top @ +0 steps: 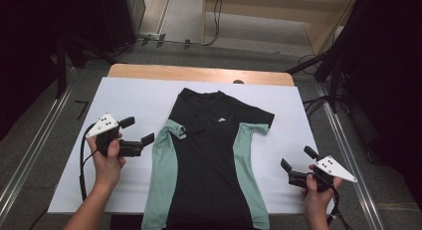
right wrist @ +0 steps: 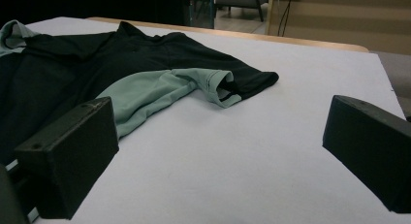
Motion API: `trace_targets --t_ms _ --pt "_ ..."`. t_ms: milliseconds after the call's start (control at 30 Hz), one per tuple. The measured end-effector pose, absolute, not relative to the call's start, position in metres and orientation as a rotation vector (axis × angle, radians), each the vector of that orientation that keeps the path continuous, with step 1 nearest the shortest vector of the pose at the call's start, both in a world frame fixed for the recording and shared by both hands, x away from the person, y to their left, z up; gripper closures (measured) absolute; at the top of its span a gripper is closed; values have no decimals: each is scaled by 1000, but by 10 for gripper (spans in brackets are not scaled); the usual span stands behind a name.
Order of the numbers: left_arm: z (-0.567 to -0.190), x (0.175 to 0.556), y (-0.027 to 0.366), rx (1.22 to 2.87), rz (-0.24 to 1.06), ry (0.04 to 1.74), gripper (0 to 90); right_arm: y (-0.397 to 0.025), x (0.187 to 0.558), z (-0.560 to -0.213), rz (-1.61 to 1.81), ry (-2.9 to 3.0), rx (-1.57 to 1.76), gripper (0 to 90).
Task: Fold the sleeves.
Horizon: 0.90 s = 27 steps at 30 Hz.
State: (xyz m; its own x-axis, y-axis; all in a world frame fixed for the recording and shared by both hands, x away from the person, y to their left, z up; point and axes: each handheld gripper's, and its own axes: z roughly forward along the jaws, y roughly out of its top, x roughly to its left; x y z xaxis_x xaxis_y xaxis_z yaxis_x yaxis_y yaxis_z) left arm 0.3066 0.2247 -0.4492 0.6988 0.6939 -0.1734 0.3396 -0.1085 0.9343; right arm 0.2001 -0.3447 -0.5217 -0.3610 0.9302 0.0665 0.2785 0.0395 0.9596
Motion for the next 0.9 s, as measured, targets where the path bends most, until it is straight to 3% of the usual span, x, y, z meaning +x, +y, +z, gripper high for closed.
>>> trace_targets --t_ms 900 --pt "-470 256 280 1664 453 929 0 -344 200 -522 1332 1709 1231 0"
